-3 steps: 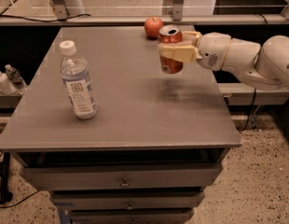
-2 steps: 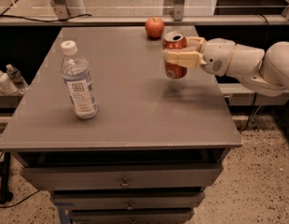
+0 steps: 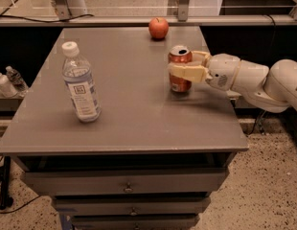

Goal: Place coke can upright

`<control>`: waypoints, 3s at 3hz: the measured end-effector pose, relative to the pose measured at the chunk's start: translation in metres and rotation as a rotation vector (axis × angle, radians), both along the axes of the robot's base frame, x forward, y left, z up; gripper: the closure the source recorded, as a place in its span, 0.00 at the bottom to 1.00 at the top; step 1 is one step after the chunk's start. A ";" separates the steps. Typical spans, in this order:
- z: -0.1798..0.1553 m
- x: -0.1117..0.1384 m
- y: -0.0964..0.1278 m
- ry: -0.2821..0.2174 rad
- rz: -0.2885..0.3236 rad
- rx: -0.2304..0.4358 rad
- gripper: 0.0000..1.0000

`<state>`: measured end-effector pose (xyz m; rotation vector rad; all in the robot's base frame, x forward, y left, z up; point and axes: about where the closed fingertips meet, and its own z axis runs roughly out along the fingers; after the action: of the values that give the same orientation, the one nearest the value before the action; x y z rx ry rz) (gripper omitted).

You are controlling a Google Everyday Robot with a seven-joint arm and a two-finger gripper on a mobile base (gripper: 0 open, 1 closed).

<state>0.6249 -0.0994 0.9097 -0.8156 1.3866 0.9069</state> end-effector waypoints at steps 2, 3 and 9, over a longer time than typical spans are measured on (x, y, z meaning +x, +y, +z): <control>-0.009 -0.005 -0.004 0.022 0.007 0.048 0.59; -0.010 -0.007 -0.005 0.017 0.019 0.057 0.36; 0.138 -0.051 -0.136 -0.250 -0.184 -0.172 0.00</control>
Offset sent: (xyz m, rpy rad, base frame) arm -0.0067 -0.0123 -0.0145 0.0689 0.0286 0.0025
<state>0.5734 -0.2359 1.0476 -0.8823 1.3054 0.5295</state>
